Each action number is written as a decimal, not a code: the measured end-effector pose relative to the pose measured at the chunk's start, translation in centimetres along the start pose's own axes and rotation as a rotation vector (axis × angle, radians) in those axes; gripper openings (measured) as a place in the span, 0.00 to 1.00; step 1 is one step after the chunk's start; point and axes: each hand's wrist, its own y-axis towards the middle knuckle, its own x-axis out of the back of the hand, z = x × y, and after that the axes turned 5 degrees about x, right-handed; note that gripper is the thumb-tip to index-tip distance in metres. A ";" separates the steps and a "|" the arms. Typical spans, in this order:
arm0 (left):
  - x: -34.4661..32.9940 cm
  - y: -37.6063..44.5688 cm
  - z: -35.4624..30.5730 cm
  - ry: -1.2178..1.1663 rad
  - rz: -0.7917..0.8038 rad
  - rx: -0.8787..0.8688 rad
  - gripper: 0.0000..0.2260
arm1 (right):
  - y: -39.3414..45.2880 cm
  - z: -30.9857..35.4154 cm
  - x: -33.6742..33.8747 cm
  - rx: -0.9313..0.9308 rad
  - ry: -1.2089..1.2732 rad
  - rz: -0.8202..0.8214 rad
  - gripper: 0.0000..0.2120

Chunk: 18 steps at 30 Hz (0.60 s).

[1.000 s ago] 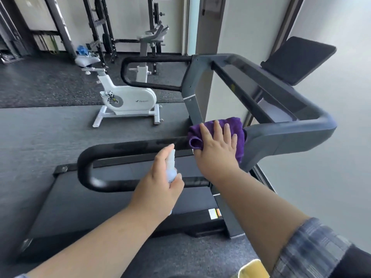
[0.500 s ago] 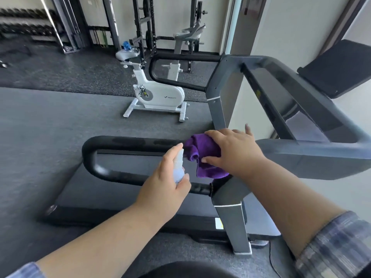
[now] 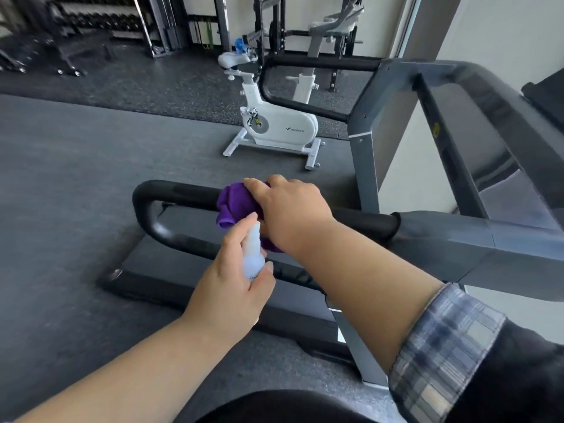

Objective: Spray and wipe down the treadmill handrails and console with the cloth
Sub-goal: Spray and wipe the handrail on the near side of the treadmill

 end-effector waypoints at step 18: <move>3.5 -1.6 2.7 -0.029 -0.193 0.205 0.31 | 5.9 5.3 -1.5 0.091 -0.109 0.025 0.35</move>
